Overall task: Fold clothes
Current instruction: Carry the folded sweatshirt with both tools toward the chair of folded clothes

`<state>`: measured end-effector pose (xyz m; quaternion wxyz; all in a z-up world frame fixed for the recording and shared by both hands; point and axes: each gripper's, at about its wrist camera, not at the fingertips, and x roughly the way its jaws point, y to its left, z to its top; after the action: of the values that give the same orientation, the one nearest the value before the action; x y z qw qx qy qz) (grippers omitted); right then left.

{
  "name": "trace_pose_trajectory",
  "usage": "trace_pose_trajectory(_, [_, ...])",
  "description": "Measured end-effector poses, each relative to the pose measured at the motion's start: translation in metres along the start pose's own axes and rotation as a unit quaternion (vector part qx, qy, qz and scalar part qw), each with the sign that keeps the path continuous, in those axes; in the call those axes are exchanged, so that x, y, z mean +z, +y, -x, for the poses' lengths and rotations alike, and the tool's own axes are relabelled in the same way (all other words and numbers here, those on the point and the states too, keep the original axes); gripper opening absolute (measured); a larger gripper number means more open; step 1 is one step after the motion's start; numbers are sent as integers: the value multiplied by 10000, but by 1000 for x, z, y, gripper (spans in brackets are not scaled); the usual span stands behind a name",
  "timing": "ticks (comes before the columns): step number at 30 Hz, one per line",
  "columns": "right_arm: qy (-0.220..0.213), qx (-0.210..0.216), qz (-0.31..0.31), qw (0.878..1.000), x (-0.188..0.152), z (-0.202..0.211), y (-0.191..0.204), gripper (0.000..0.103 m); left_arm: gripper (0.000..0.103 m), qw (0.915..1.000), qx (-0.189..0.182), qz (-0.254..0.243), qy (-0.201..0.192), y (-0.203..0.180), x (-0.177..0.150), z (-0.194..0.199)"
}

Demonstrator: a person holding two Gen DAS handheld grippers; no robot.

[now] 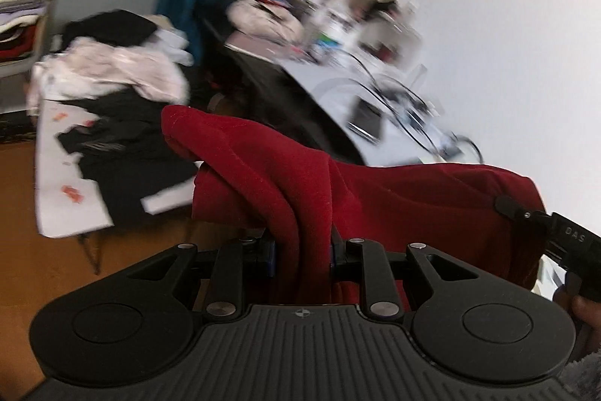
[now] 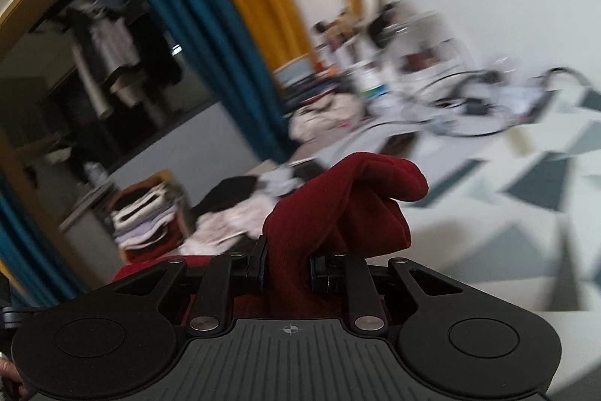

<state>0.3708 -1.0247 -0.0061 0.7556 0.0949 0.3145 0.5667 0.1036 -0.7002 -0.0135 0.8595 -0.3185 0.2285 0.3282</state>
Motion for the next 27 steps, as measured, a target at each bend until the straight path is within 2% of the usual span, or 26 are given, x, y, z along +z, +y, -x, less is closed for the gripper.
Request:
trace_pose_trajectory(6, [566, 464, 159, 9972, -7, -108, 109, 17, 24, 9973, 407, 446, -408, 99, 35, 27])
trace_pose_trajectory(9, [747, 690, 344, 9942, -13, -154, 162, 17, 24, 9944, 643, 724, -428, 152, 48, 41])
trace_pose_trajectory(14, [1052, 1042, 423, 9881, -32, -218, 230, 17, 24, 9881, 1079, 928, -581, 216, 66, 63])
trace_pose_trajectory(22, [1614, 1449, 431, 9752, -43, -310, 287, 17, 24, 9746, 1589, 1464, -585, 287, 88, 64])
trace_pose_trajectory(27, [1528, 1653, 552, 9728, -25, -367, 303, 17, 24, 9674, 1797, 1675, -622, 316, 117, 43])
